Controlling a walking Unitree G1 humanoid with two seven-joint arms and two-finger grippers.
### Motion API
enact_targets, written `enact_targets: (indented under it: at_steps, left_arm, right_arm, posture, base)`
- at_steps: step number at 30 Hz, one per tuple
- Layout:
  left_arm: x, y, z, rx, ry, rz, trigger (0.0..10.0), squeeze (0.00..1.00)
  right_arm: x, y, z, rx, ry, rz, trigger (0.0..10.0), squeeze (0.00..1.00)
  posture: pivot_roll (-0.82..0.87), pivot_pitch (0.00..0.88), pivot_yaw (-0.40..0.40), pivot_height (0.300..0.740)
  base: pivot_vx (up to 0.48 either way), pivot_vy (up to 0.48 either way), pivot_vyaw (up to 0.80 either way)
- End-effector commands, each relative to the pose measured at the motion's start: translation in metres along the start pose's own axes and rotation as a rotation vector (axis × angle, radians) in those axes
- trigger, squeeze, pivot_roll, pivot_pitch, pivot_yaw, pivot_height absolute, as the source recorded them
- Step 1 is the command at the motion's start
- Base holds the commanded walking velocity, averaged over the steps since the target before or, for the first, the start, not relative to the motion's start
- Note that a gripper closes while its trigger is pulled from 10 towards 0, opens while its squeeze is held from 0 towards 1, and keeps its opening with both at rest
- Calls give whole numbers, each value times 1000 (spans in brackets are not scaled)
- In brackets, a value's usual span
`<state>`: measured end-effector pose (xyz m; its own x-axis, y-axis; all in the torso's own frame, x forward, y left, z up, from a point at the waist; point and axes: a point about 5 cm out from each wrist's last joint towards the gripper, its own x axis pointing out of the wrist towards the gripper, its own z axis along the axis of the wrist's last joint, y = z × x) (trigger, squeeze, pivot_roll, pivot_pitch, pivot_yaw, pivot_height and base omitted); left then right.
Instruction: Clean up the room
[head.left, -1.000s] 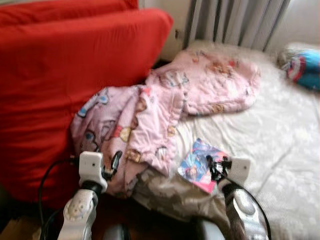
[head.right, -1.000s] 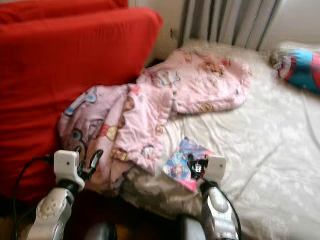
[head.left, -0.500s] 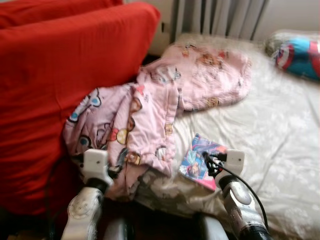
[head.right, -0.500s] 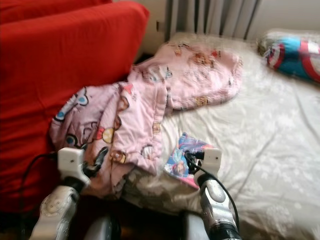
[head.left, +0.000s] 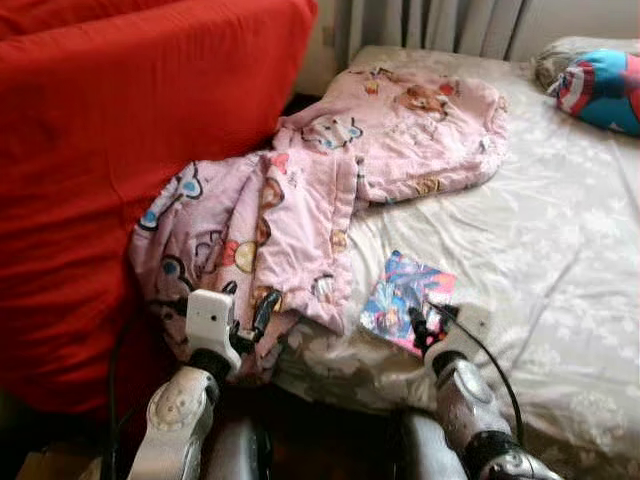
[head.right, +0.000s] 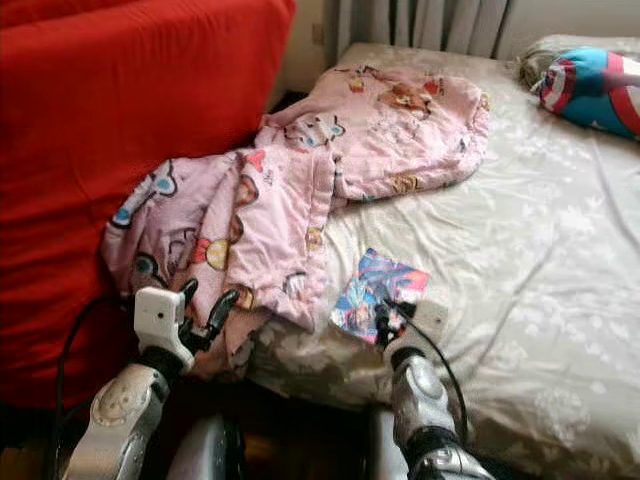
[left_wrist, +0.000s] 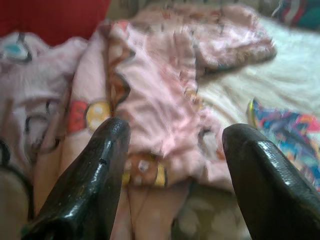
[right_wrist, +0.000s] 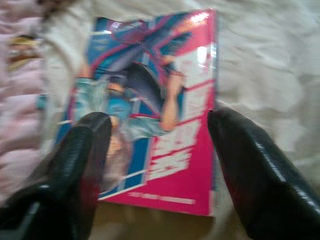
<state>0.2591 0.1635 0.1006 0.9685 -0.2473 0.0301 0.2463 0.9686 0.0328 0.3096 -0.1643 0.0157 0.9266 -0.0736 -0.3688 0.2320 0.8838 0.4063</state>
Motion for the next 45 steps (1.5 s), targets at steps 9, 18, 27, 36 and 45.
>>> enact_targets:
  at_steps: [9,18,27,36,45]
  left_arm:
    - [-24,6,1,13,51,9,10000,0]
    - [-30,8,2,17,78,15,10000,0]
    - [-31,8,3,24,92,11,10000,0]
    - [-32,7,4,38,101,2,10000,0]
    - [-34,7,4,44,105,-1,10000,0]
  right_arm:
    - [-1,-3,-8,-29,38,4,10000,0]
    - [1,-4,0,-10,11,-16,10000,0]
    - [-3,-9,-8,22,13,-34,10000,0]
    - [-5,-6,-18,57,52,-8,10000,0]
    - [-6,2,-27,158,105,66,10000,0]
  posture:
    - [85,232,32,586]
    - [92,238,46,586]
    - [93,235,50,586]
    - [94,236,52,586]
    - [104,246,57,586]
  base:
    - [0,0,0]
    - [0,0,0]
    - [0,0,0]
    - [0,0,0]
    - [0,0,0]
